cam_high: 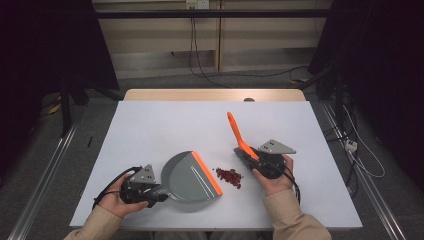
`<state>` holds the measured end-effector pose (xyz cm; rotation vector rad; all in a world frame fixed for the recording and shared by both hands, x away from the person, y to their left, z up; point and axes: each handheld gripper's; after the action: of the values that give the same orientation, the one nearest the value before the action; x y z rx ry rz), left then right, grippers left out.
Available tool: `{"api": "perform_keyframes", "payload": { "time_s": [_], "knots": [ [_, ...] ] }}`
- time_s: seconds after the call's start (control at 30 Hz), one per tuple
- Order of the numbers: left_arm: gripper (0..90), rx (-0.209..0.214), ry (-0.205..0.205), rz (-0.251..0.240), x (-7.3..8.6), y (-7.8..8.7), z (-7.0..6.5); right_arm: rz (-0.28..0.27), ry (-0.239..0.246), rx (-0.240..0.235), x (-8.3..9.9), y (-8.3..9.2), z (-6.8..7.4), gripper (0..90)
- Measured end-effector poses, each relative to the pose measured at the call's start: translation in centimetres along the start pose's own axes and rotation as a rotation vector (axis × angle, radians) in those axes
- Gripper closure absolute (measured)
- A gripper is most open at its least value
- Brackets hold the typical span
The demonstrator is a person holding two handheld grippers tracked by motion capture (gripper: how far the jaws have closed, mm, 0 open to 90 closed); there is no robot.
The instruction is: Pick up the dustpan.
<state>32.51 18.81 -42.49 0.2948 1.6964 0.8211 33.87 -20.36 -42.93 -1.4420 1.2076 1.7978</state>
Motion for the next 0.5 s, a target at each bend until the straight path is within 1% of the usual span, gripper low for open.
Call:
{"api": "perform_keyframes", "payload": {
  "time_s": [0.03,0.1,0.33,0.43,0.5],
  "knots": [
    [63.6,0.009,0.001,0.000,0.0,-0.1,0.0,-0.002,0.004,0.008,0.0,0.0,0.1,71.4],
    [63.5,0.021,0.006,-0.003,-0.1,-0.2,-0.1,0.007,0.005,0.007,0.2,-0.1,0.2,71.4],
    [63.4,0.042,0.008,-0.004,-0.2,-0.6,-0.3,0.023,0.024,-0.002,0.3,-0.7,0.7,71.4],
    [63.4,0.051,0.005,-0.008,-0.3,-0.9,-0.4,0.022,0.022,0.002,0.3,-1.0,0.7,71.4],
    [63.4,0.056,-0.005,0.002,-0.5,-1.0,-0.5,0.025,0.019,-0.001,0.3,-1.1,0.8,71.3]
  ]
}}
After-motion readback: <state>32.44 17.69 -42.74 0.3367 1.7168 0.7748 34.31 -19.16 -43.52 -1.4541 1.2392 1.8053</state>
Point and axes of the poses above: each handheld gripper's, and its own axes: y roughly backward along the jaws, x roughly out of its underside, z roughly to its left, and after that the axes turned 11 degrees about -z, right-handed
